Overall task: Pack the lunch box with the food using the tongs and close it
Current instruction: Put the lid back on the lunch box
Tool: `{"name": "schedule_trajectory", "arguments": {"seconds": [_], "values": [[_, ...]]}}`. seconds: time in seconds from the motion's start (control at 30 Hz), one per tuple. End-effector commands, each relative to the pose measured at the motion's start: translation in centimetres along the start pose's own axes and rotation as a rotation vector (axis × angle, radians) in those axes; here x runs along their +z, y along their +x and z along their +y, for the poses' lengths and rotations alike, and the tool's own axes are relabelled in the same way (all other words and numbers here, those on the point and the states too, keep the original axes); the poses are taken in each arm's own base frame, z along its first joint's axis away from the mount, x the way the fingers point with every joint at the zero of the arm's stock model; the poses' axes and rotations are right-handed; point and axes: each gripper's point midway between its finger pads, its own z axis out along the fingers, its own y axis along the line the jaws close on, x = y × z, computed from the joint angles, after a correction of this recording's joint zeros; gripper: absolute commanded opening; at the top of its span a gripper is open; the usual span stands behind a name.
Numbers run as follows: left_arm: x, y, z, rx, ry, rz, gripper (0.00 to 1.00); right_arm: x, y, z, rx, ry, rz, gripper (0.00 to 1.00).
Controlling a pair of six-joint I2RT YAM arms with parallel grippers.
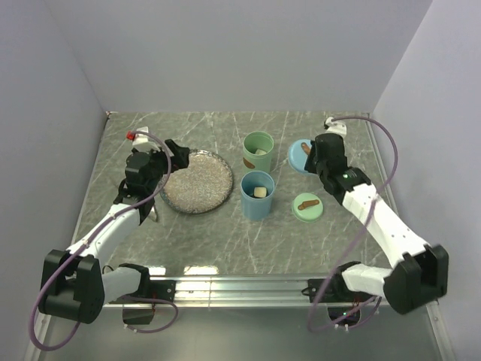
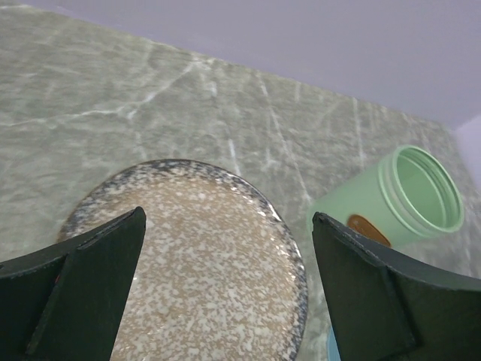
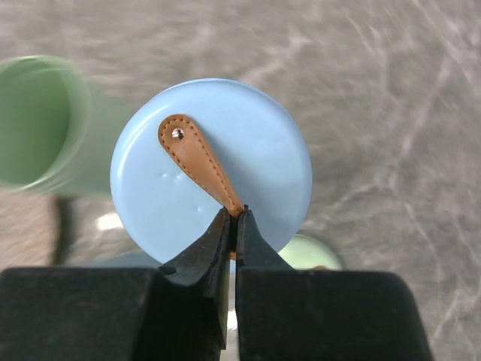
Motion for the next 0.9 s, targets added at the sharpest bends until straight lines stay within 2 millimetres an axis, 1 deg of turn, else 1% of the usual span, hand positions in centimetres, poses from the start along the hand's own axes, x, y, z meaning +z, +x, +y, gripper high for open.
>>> {"name": "schedule_trajectory", "arguments": {"seconds": [0.0,0.03,0.07,0.13,0.2,0.23,0.3,0.33,0.37,0.4,0.5,0.53,0.57,0.6,0.7,0.73,0.77,0.8,0.83,0.87], "values": [[-0.5,-0.9,-3.4,0.034,0.194,-0.03,0.98,-3.5,-0.7,3.1,-0.047,-0.14,-0.058,0.0],[-0.6,-0.8,-3.9,0.039,0.221,-0.025,0.98,-4.0,-0.6,3.8,-0.057,-0.17,-0.06,0.0],[-0.9,-0.5,-4.7,0.044,0.273,-0.009,0.98,-4.6,-0.3,4.3,-0.074,-0.198,-0.055,0.0],[-1.2,-0.4,-5.4,0.051,0.313,-0.001,0.97,-6.0,0.4,6.3,-0.101,-0.302,-0.038,0.0],[-1.6,-0.4,-6.2,0.059,0.354,0.003,0.96,-7.0,0.8,7.4,-0.131,-0.371,-0.027,0.0],[-1.7,-0.4,-6.5,0.063,0.365,0.006,0.96,-7.8,1.3,8.5,-0.15,-0.428,-0.012,0.0],[-1.8,-0.3,-6.8,0.072,0.376,0.013,0.96,-8.5,1.6,9.0,-0.176,-0.455,-0.001,0.0],[-1.8,-0.3,-7.0,0.075,0.379,0.014,0.96,-9.0,1.3,9.4,-0.182,-0.466,-0.005,0.0],[-1.8,-0.3,-7.0,0.081,0.38,0.015,0.96,-9.4,1.8,9.6,-0.201,-0.47,0.012,0.0],[-1.9,-0.1,-7.2,0.086,0.39,0.025,0.96,-9.9,1.3,9.8,-0.205,-0.479,0.003,0.0],[-1.7,0.4,-7.8,0.103,0.416,0.046,0.96,-10.7,1.7,10.2,-0.244,-0.498,0.032,0.0],[-1.8,0.5,-8.3,0.107,0.438,0.057,0.96,-11.2,0.9,10.5,-0.246,-0.513,0.023,0.0],[-1.6,0.8,-8.4,0.116,0.445,0.068,0.96,-11.4,1.2,10.2,-0.272,-0.504,0.051,0.0],[-1.6,0.7,-8.9,0.123,0.462,0.07,0.96,-11.8,0.1,10.5,-0.274,-0.503,0.038,0.0],[-1.5,1.2,-9.5,0.135,0.487,0.093,0.96,-12.0,-0.4,10.2,-0.299,-0.47,0.068,0.0],[-1.4,1.1,-9.7,0.137,0.492,0.093,0.96,-12.6,-1.4,10.7,-0.3,-0.49,0.055,0.0],[-1.3,1.5,-10.0,0.137,0.5,0.105,0.96,-12.7,-1.2,10.7,-0.323,-0.493,0.078,0.0],[-1.2,1.7,-10.2,0.137,0.502,0.111,0.96,-12.6,-1.4,11.5,-0.335,-0.507,0.095,0.0],[-1.1,1.5,-10.5,0.138,0.508,0.11,0.96,-12.4,-1.2,11.8,-0.349,-0.507,0.114,0.0],[-0.8,2.1,-10.8,0.137,0.508,0.128,0.96,-12.1,-0.7,11.9,-0.372,-0.499,0.145,0.0]]}}
